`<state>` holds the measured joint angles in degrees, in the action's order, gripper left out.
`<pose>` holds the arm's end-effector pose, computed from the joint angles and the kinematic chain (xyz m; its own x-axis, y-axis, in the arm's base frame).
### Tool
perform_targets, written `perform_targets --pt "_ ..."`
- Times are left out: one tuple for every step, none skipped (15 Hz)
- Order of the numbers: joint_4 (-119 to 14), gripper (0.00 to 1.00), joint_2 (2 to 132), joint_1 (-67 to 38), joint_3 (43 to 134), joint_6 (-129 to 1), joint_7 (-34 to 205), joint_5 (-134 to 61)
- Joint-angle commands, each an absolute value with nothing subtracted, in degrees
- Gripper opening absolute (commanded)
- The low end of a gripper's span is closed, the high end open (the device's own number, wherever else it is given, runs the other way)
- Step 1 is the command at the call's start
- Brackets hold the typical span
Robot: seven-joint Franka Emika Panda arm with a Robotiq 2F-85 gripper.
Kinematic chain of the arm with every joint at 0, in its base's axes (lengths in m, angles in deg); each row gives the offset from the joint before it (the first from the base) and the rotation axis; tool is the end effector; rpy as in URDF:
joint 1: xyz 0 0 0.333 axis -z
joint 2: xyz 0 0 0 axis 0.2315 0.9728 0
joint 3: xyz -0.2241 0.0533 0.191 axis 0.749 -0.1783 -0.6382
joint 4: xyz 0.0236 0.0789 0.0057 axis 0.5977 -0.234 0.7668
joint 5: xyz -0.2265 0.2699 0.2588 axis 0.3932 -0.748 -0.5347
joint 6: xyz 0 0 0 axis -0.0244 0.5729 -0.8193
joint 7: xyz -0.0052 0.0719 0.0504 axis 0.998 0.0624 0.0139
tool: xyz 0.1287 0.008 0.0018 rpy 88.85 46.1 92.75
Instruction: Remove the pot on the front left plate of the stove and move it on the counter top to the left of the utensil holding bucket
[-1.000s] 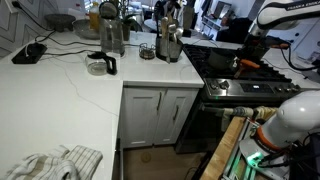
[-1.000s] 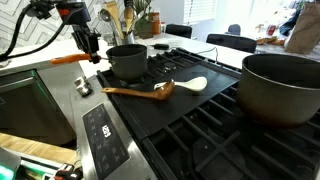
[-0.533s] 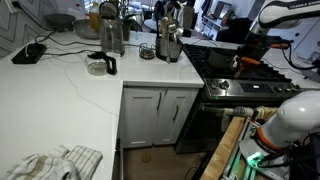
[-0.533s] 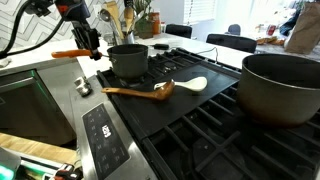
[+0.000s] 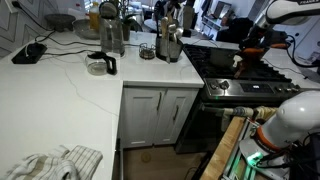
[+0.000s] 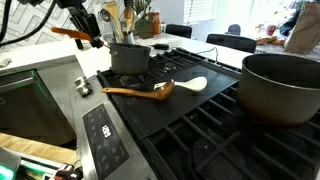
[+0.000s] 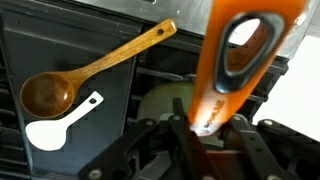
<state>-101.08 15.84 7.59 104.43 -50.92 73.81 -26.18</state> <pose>0.3385 -0.3086 0.4668 0.8777 -0.4202 0.2303 -0.4424 -0.8953 0.0526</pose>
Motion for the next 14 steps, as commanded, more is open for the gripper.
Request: perform_targets --pt "-101.40 0.08 13.67 8.82 104.24 -54.37 74.65 -25.48" --pt "-101.60 0.08 13.25 9.07 104.17 -55.49 74.93 -25.40" --pt "-101.85 0.08 12.97 9.47 103.99 -56.90 75.44 -25.15" --pt "-102.11 0.08 12.68 9.78 103.90 -58.06 75.71 -25.03" --pt "-102.43 0.08 12.41 10.12 103.74 -59.28 75.98 -24.87" --pt "-102.70 0.08 12.08 10.55 103.50 -60.41 76.29 -24.71" --pt "-103.03 0.08 12.01 10.91 103.27 -61.95 76.68 -24.54" --pt "-103.28 0.08 11.82 11.20 103.02 -63.10 77.00 -24.46" --pt "-103.60 0.08 11.61 11.32 102.85 -64.26 77.01 -24.48" --pt "-103.97 0.08 11.39 11.47 102.61 -65.35 77.01 -24.48" --pt "-104.47 0.08 11.06 11.38 102.38 -66.55 76.81 -24.63" --pt "-105.03 0.08 10.70 11.27 102.08 -67.65 76.67 -24.73" --pt "-105.80 0.08 10.05 11.03 101.67 -68.50 76.36 -24.78" --pt "-106.61 0.08 9.63 10.93 101.17 -69.58 76.22 -24.61"
